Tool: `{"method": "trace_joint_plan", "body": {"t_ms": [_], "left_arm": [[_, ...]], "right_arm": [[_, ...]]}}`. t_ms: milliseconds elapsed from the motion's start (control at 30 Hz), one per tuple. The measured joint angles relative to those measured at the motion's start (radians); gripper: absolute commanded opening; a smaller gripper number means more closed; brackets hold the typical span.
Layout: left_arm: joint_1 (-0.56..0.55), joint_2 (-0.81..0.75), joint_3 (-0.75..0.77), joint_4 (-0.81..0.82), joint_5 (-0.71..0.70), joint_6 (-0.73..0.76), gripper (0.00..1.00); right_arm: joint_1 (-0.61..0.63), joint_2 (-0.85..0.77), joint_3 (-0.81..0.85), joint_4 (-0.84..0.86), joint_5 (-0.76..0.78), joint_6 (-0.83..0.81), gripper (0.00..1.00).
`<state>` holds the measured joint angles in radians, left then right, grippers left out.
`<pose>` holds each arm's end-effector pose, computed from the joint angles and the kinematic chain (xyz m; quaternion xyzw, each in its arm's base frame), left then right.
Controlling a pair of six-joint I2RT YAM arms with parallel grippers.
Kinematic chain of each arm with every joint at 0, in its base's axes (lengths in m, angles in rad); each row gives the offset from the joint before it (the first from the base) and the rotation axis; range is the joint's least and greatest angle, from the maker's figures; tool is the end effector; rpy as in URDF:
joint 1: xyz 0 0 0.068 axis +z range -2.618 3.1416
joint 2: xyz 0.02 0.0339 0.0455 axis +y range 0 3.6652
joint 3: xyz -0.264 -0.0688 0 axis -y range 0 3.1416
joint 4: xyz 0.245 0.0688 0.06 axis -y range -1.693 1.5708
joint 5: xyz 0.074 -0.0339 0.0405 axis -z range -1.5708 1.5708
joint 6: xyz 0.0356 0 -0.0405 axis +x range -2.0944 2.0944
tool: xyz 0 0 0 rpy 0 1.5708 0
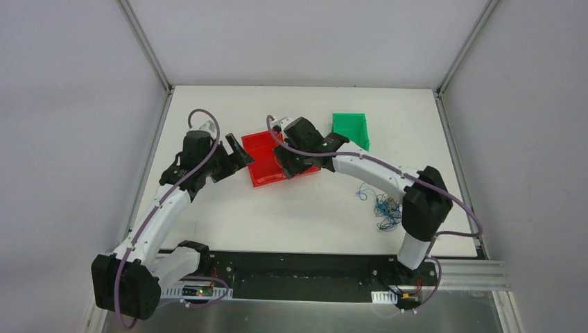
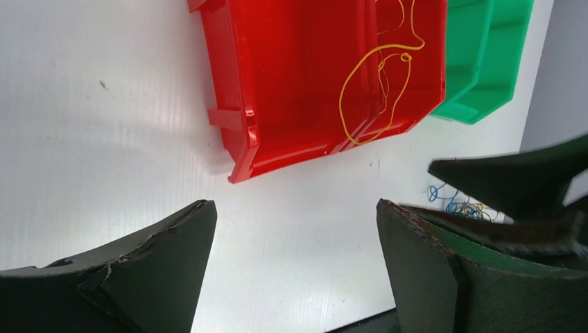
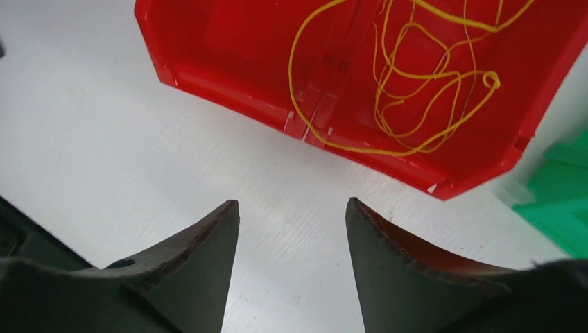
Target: Untangle the cables
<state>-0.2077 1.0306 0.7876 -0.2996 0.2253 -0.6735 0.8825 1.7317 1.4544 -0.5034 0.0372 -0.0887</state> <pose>0.2230 -0.0551 0.2831 -0.1459 0.8546 -0.2969 0.4002 0.2502 0.3021 0.2876 -0.4244 0.8195 0.1329 0.3615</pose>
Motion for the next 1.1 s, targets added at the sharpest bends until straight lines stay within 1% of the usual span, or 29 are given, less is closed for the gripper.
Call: {"method": "trace_joint_plan", "body": {"t_ms": [200, 267, 300, 333, 567, 733, 867, 1000, 1033, 1100], "left_arm": [[0.0, -0.076, 0.001, -0.1, -0.026, 0.008, 0.91], [0.001, -0.09, 0.001, -0.124, -0.031, 0.012, 0.91], [0.001, -0.092, 0.003, -0.131, -0.034, 0.013, 0.91], [0.003, -0.093, 0.004, -0.14, -0.037, 0.015, 0.91], [0.027, -0.121, 0.014, -0.186, -0.083, 0.031, 0.89], [0.053, -0.2, 0.018, -0.226, -0.179, 0.027, 0.91], [0.068, -0.269, 0.018, -0.253, -0.268, 0.017, 0.9], [0.072, -0.282, 0.018, -0.273, -0.309, 0.01, 0.91], [0.072, -0.277, 0.018, -0.277, -0.312, 0.01, 0.91], [0.072, -0.267, 0.018, -0.288, -0.314, 0.009, 0.91]], "right_arm": [[0.015, 0.154, 0.101, 0.021, 0.04, -0.069, 0.58], [0.023, 0.196, 0.137, 0.021, 0.072, -0.069, 0.65], [0.028, 0.216, 0.159, 0.021, 0.095, -0.068, 0.69], [0.036, 0.236, 0.185, 0.021, 0.127, -0.066, 0.7], [0.106, 0.365, 0.386, -0.003, 0.358, -0.048, 0.7], [0.143, 0.434, 0.478, -0.056, 0.51, -0.046, 0.72], [0.154, 0.489, 0.528, -0.09, 0.587, -0.043, 0.72], [0.155, 0.526, 0.534, -0.113, 0.625, -0.04, 0.71], [0.155, 0.535, 0.534, -0.119, 0.634, -0.037, 0.68], [0.155, 0.55, 0.534, -0.131, 0.645, -0.032, 0.58]]}}
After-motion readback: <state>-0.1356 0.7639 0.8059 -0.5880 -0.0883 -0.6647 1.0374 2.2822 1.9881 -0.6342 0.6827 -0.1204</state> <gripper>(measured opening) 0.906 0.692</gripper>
